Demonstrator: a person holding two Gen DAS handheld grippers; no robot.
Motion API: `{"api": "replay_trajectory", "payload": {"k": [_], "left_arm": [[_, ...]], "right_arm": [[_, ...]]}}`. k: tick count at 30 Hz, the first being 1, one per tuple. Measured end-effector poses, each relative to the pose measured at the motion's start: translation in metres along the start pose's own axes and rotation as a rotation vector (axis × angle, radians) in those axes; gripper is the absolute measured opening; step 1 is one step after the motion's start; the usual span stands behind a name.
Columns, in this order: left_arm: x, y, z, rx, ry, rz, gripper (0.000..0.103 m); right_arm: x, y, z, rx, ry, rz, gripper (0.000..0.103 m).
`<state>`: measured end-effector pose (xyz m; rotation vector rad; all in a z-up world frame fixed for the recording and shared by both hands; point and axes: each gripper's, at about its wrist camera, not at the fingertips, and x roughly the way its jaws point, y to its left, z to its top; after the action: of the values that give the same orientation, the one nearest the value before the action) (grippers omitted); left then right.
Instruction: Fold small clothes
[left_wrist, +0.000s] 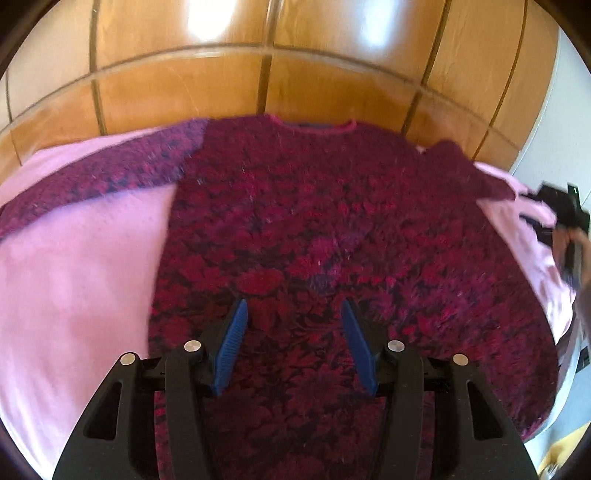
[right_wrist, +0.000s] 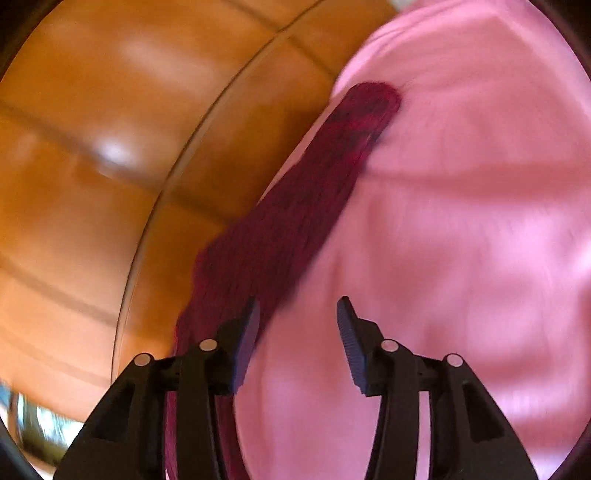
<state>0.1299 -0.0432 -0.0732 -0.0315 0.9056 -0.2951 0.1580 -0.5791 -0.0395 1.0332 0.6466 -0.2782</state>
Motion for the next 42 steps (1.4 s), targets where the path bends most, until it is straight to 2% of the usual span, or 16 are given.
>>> {"api": "replay_trajectory", "payload": {"k": [5, 9, 11, 12, 13, 15, 17, 19, 21, 23, 26, 28, 33, 36, 40, 42], "left_arm": [[0.010, 0.004, -0.004, -0.011, 0.009, 0.002, 0.055], [0.012, 0.008, -0.004, -0.024, 0.016, -0.009, 0.055], [0.012, 0.010, -0.004, -0.032, 0.019, -0.013, 0.055], [0.014, 0.009, -0.003, -0.034, 0.021, -0.013, 0.055], [0.014, 0.009, -0.002, -0.036, 0.023, -0.012, 0.055], [0.013, 0.009, -0.003, -0.034, 0.023, -0.009, 0.055], [0.013, 0.009, -0.004, -0.035, 0.023, -0.007, 0.055], [0.013, 0.009, -0.004, -0.038, 0.022, -0.010, 0.055], [0.013, 0.010, -0.004, -0.040, 0.021, -0.013, 0.055], [0.013, 0.010, -0.005, -0.040, 0.021, -0.015, 0.056], [0.014, 0.012, -0.003, -0.043, 0.024, -0.019, 0.056], [0.013, 0.015, -0.002, -0.055, 0.026, -0.029, 0.056], [0.005, 0.016, 0.003, -0.077, 0.021, -0.059, 0.066], [0.000, 0.014, 0.005, -0.070, 0.014, -0.050, 0.067], [-0.007, 0.019, 0.010, -0.102, -0.005, -0.056, 0.067], [-0.011, 0.026, 0.014, -0.139, -0.017, -0.087, 0.067]], "right_arm": [[0.046, -0.018, 0.049, 0.119, -0.043, -0.060, 0.049], [0.075, -0.018, 0.071, 0.129, -0.075, -0.087, 0.049], [0.087, -0.011, 0.077, 0.107, -0.077, -0.106, 0.041], [0.091, -0.008, 0.082, 0.084, -0.074, -0.133, 0.034], [0.093, -0.002, 0.083, 0.061, -0.071, -0.159, 0.019], [0.090, 0.006, 0.084, -0.030, -0.066, -0.234, 0.010], [0.079, 0.022, 0.079, -0.163, -0.104, -0.324, 0.009], [0.064, 0.023, 0.076, -0.212, -0.160, -0.402, 0.008], [0.050, 0.006, 0.073, -0.183, -0.198, -0.481, 0.007], [0.052, -0.020, 0.067, -0.134, -0.158, -0.514, 0.007], [0.049, -0.015, 0.061, -0.156, -0.176, -0.517, 0.007], [0.038, 0.000, 0.064, -0.167, -0.209, -0.488, 0.007], [0.028, 0.071, 0.047, -0.416, -0.205, -0.376, 0.008], [0.040, 0.120, 0.023, -0.588, -0.165, -0.299, 0.008], [0.059, 0.185, -0.035, -0.775, -0.085, -0.189, 0.008], [0.078, 0.213, -0.068, -0.843, -0.033, -0.142, 0.008]]}}
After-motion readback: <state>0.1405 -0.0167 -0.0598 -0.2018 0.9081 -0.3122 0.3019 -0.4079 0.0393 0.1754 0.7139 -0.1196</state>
